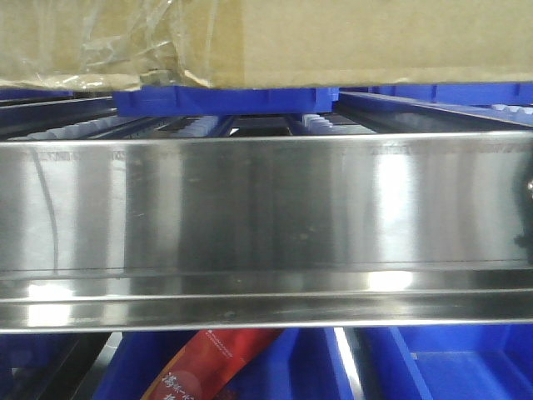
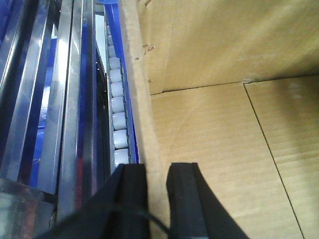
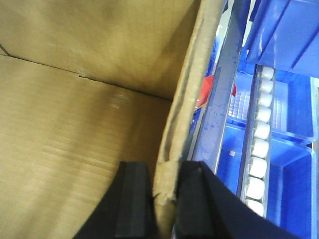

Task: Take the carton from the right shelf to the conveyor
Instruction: 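Pull the held carton back from the shelf with both grippers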

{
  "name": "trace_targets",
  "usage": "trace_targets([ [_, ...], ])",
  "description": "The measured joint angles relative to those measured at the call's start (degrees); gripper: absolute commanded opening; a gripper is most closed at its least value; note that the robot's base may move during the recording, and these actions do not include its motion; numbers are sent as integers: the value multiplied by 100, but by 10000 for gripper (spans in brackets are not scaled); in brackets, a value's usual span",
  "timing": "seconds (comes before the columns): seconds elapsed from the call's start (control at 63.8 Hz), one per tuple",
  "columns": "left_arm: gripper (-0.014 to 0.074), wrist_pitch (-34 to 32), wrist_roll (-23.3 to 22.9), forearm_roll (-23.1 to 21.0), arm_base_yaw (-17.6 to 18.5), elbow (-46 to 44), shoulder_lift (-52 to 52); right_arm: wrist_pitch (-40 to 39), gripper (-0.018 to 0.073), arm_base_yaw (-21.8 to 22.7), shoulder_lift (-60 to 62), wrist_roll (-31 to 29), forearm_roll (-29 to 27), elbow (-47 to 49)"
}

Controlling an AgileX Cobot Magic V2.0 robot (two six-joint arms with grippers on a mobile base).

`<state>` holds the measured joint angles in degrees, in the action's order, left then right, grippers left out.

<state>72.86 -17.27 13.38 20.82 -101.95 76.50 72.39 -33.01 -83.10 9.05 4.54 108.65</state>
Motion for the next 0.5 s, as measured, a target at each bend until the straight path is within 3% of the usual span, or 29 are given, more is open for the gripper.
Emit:
trace_targets([
  [0.502,-18,-88,-21,73,0,0,0,-396,-67,0,0,-1,25,-13],
])
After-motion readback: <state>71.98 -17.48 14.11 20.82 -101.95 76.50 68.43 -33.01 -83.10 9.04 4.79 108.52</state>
